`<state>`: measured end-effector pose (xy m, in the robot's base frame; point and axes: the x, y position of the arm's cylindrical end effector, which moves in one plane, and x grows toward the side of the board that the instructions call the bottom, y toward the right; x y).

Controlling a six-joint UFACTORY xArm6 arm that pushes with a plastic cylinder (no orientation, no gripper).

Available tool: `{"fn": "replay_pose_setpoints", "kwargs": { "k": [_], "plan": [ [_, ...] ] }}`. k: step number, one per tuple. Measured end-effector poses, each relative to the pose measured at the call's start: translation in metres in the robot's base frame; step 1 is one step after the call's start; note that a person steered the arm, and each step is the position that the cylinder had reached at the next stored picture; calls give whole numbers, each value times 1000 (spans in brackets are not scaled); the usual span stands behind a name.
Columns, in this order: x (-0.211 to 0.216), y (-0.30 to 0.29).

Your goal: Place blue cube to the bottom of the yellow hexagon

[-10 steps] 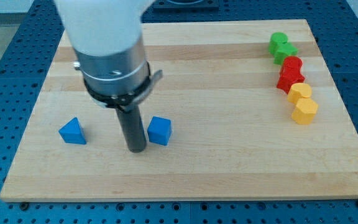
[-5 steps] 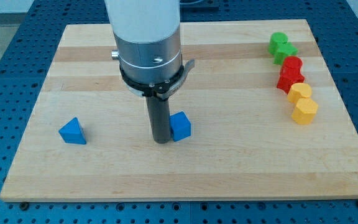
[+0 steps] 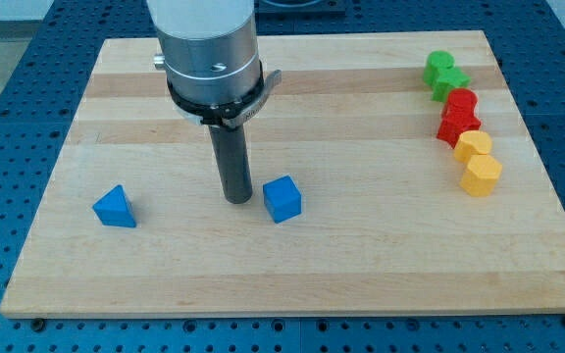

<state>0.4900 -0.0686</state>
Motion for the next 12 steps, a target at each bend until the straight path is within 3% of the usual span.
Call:
{"fn": "replay_pose_setpoints", "kwargs": {
  "k": [4,7,12],
  "plan": [
    [-15,2],
    [13,-23],
    [15,82]
  ]
}}
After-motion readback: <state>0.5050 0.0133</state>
